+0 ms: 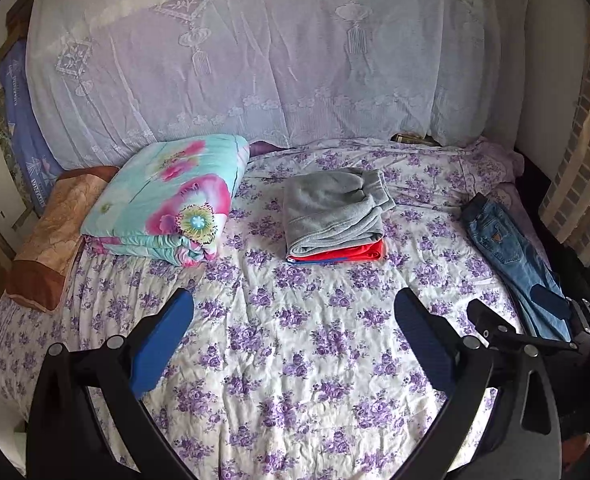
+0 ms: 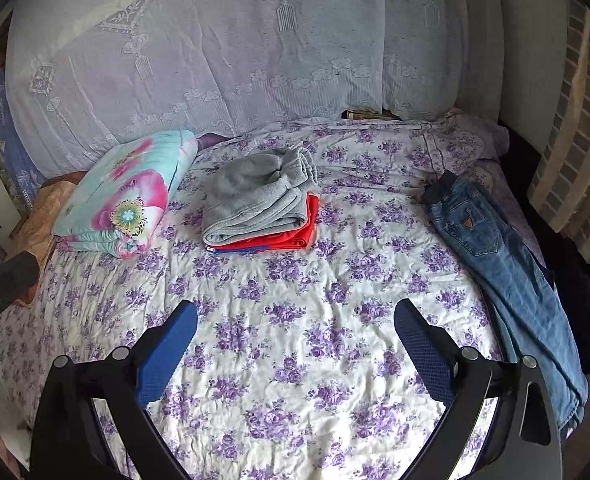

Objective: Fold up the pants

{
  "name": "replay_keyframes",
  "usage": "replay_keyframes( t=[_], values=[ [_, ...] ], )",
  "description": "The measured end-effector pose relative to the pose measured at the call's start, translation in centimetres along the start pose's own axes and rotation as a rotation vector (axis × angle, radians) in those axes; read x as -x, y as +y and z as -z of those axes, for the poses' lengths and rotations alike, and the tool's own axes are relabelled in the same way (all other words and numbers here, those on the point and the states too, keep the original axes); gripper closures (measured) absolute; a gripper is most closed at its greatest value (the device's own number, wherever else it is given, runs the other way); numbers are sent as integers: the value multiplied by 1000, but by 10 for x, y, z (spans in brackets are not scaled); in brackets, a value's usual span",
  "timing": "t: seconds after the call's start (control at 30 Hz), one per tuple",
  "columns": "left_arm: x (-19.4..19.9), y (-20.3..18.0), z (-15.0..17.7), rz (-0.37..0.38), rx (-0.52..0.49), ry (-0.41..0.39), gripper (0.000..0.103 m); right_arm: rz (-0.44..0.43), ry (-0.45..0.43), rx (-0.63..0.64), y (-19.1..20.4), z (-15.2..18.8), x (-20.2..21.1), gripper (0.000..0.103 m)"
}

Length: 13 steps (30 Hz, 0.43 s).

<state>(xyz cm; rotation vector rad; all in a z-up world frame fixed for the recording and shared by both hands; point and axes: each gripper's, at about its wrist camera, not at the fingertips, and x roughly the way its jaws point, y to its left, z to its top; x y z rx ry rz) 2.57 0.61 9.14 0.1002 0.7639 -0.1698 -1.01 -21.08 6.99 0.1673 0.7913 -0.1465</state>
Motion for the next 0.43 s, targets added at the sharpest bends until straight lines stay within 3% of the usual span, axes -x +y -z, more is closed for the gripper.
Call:
replay_keyframes(
  t=[0.43],
  values=[
    [-7,7,-3,4,28,28,5,-20,9,13,9,-8,-6,4]
  ],
)
